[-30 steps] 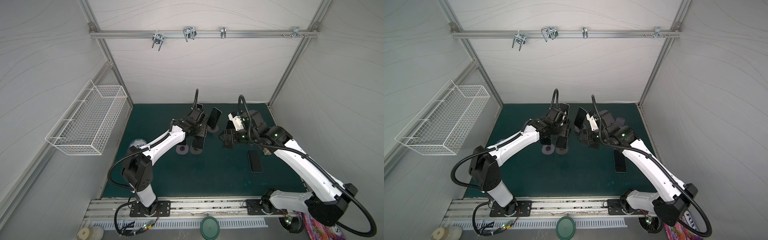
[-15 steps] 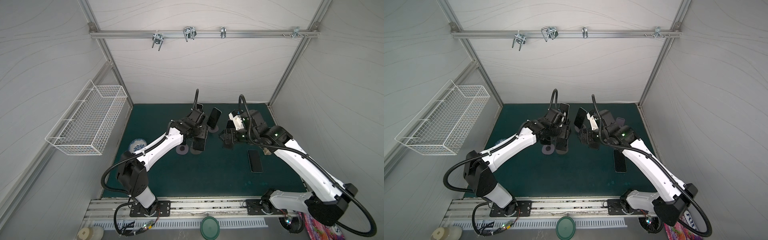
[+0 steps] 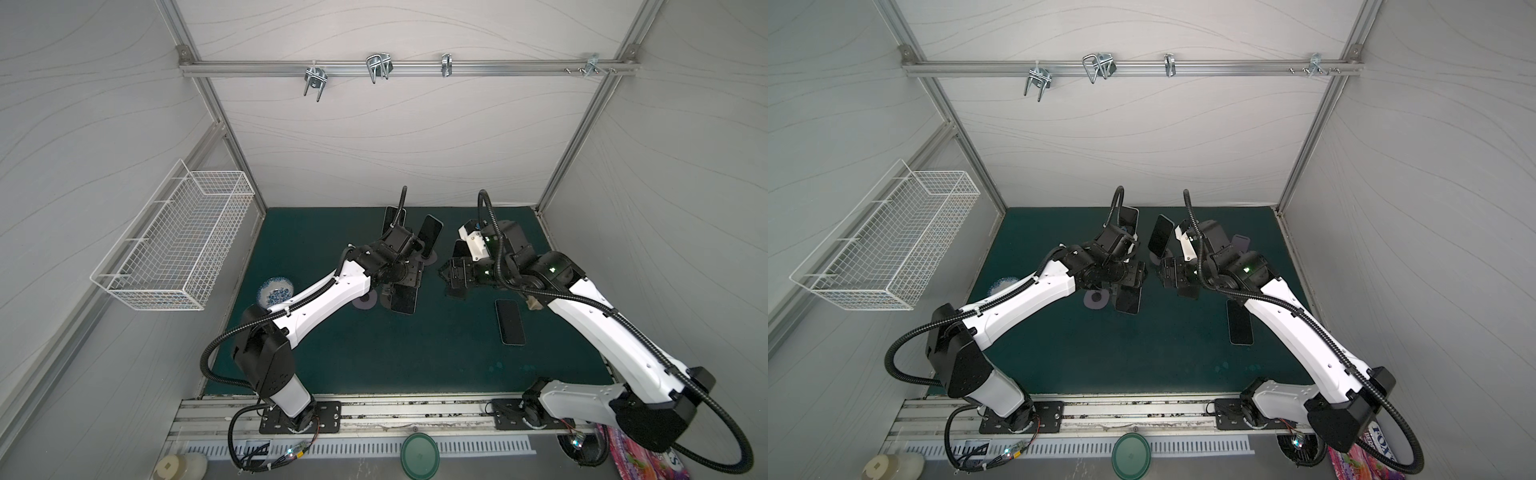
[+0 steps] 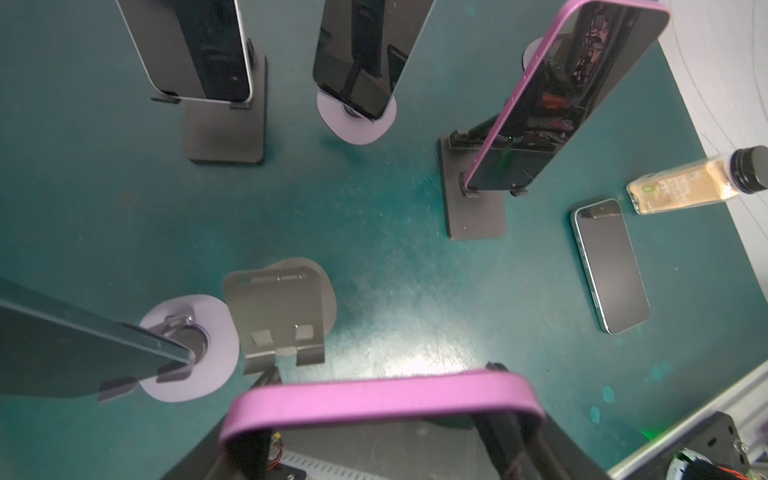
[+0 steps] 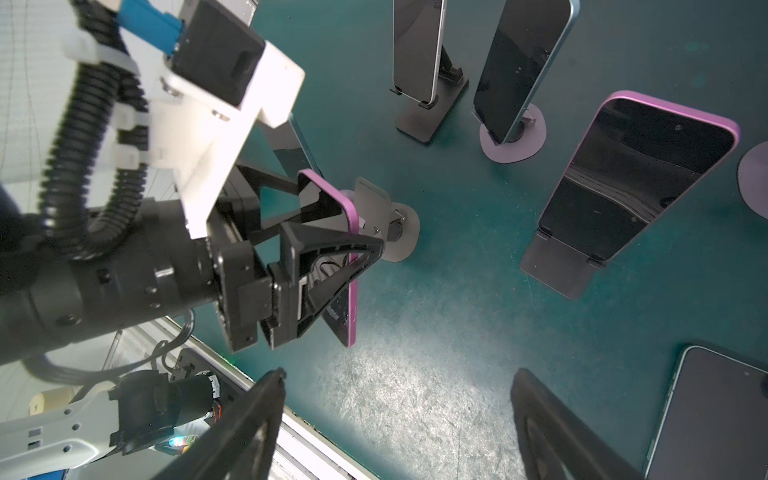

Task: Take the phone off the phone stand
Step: 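Lift the pink-framed phone up off its stand with the left gripper, then carry the phone toward the robot and lower it flat onto the table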

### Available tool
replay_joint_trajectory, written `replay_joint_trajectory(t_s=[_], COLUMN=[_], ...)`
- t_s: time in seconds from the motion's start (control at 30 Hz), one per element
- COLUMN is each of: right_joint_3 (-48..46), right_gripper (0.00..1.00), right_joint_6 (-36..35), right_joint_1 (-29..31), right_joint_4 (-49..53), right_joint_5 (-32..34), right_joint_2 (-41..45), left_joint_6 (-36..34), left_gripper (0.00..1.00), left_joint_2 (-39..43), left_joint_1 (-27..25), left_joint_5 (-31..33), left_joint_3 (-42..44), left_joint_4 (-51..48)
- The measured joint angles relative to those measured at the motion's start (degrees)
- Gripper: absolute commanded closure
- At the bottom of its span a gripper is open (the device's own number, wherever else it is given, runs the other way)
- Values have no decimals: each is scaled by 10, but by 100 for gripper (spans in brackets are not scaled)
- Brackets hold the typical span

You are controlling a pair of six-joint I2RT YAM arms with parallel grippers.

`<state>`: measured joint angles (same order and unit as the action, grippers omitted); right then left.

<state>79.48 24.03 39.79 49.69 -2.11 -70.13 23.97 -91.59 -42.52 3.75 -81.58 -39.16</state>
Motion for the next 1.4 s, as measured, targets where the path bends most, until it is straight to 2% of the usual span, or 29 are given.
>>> replay_joint_trajectory(t_s=[0.33, 0.67, 0.9, 1.13, 1.4], right_joint_3=[-28, -96, -136, -151, -153], right_gripper=[14, 14, 15, 16, 16], right_joint_6=[1, 3, 11, 13, 10], right_joint_1=[-6, -33, -59, -82, -112], right_joint_4=[10, 15, 21, 29, 35], right_joint_5=[7, -4, -12, 13, 26], right_joint_2=[14, 37, 61, 120, 148], left_joint_6=[21, 50, 74, 104, 132], left_gripper=[50, 51, 52, 52, 53], left_joint_2=[3, 23, 16, -50, -152], left_joint_1=[-18, -41, -68, -95, -114], left_joint_5=[-12, -21, -30, -46, -69], left_joint_3=[3, 55, 60, 50, -21], left_joint_4=[-9, -8, 6, 27, 33])
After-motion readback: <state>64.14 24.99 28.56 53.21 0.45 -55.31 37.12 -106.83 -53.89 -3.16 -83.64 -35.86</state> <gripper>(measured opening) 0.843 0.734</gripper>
